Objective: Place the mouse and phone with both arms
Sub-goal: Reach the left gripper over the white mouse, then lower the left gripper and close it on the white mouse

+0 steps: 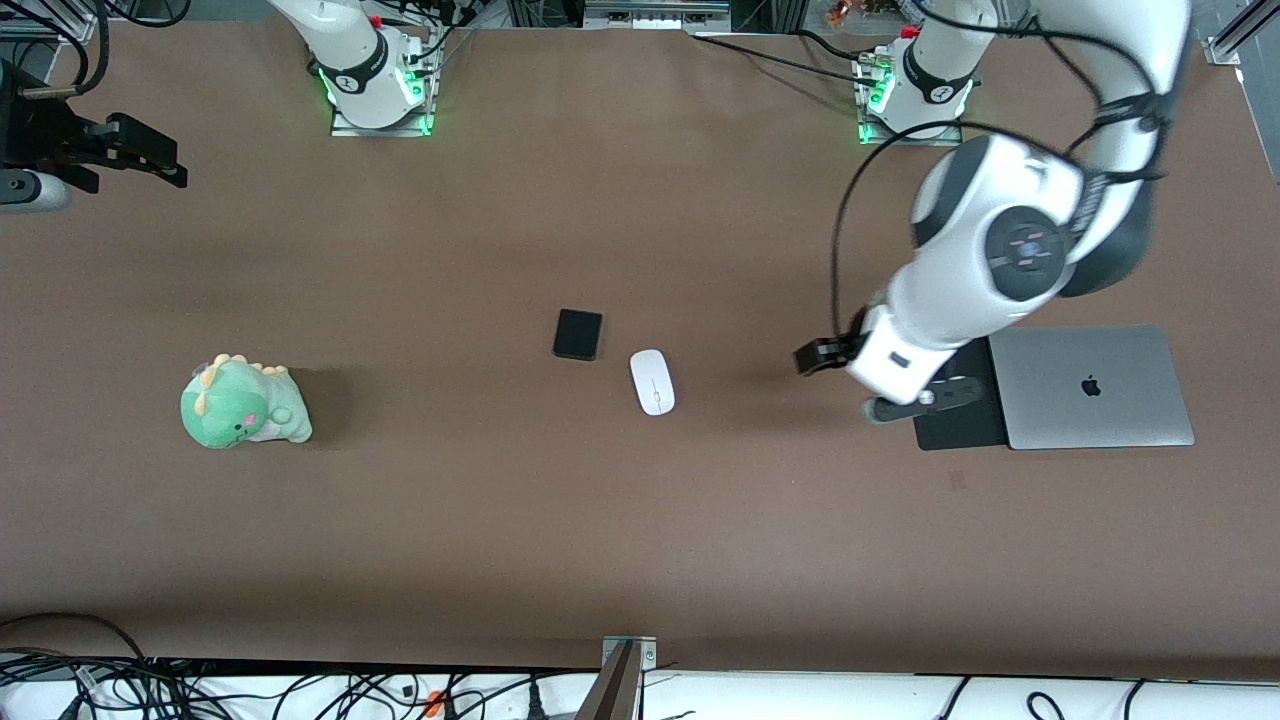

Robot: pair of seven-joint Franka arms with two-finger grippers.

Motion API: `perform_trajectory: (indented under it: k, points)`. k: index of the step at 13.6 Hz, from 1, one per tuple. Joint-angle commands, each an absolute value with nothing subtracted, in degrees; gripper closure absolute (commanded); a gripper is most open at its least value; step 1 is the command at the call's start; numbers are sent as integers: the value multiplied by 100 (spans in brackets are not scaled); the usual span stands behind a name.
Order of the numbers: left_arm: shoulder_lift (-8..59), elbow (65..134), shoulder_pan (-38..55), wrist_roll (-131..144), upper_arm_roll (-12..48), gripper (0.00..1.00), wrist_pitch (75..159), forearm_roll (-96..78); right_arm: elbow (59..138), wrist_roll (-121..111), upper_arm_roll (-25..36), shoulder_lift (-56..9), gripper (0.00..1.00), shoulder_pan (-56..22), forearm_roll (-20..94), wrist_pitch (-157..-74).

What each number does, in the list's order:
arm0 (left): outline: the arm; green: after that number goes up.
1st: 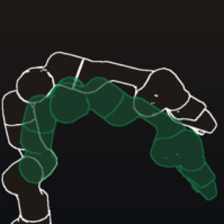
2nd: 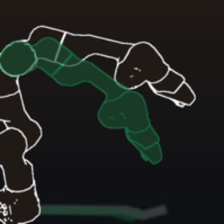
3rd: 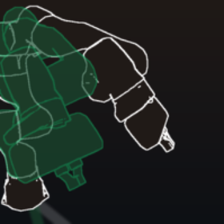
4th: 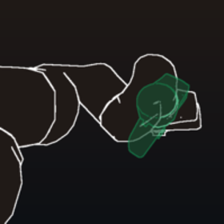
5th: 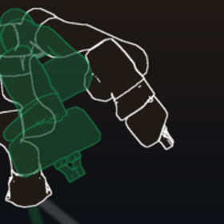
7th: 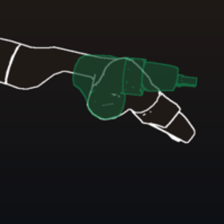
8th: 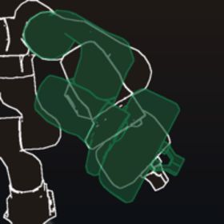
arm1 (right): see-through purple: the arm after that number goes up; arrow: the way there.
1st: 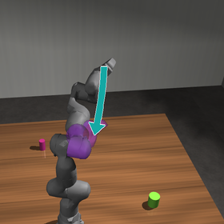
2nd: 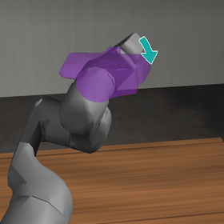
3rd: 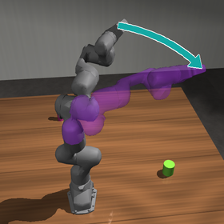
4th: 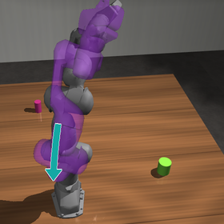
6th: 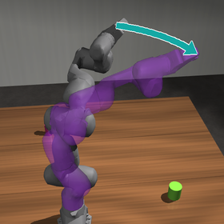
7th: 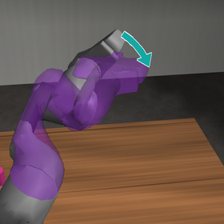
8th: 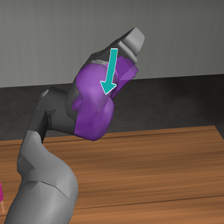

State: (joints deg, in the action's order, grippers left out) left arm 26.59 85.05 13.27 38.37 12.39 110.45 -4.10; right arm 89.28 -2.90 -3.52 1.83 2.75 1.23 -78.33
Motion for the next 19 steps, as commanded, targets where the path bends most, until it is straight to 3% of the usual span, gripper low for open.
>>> perform_trajectory:
  k: [1, 4, 11, 13, 19]
  points:
    - [3162, 8209, 1748, 4279, 1178, 0, 11607, -440, 8930, -273, -439, 229, 0, 360, 62, -7752]
    - [3654, 8122, 2204, 4552, 1125, 0, 12259, -422, 8930, -272, -439, 229, 0, 360, 70, -7743]
    - [4973, 7164, 3294, 5500, 722, 0, 12349, 88, 8921, -272, -527, 229, 0, 360, 70, -7761]
    - [5176, 7032, 3751, 5651, 266, 0, 12453, 79, 8921, -272, -527, 229, 0, 360, 70, -7769]
    - [5510, 7049, 3911, 5845, 202, 0, 12805, 97, 8912, -281, -527, 237, 0, 360, 70, -7743]
